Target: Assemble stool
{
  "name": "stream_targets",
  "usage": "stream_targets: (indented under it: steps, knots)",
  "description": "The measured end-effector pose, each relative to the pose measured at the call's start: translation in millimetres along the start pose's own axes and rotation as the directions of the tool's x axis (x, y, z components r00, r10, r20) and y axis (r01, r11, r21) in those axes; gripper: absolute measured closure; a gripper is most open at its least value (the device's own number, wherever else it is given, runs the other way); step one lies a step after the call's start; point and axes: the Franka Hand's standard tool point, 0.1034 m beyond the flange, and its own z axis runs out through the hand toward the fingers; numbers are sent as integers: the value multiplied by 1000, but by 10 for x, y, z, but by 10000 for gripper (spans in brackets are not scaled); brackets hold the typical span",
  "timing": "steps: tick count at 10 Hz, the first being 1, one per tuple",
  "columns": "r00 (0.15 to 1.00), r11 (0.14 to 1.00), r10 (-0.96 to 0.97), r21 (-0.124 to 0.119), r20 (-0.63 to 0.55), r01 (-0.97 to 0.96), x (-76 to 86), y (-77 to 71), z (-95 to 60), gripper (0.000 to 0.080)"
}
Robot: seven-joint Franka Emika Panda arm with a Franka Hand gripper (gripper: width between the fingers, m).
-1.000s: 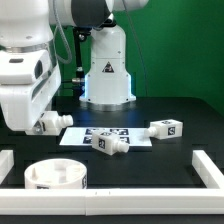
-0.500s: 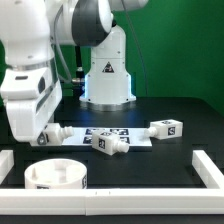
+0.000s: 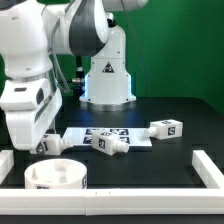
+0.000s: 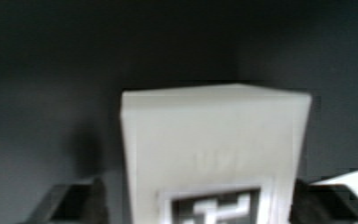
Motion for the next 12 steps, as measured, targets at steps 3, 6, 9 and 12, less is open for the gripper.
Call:
stream_targets:
  steps: [3,6,9,12]
  knots:
    - [997,998,63,-2,35,-63,222,284,-417,156]
    - [982,983,185,-25,37,-184,683,789,-559,150]
    - [980,980,196,-49,30,-194,829,1028,-574,150]
    - [986,984,165,-76,25,-162,815,1048,-544,150]
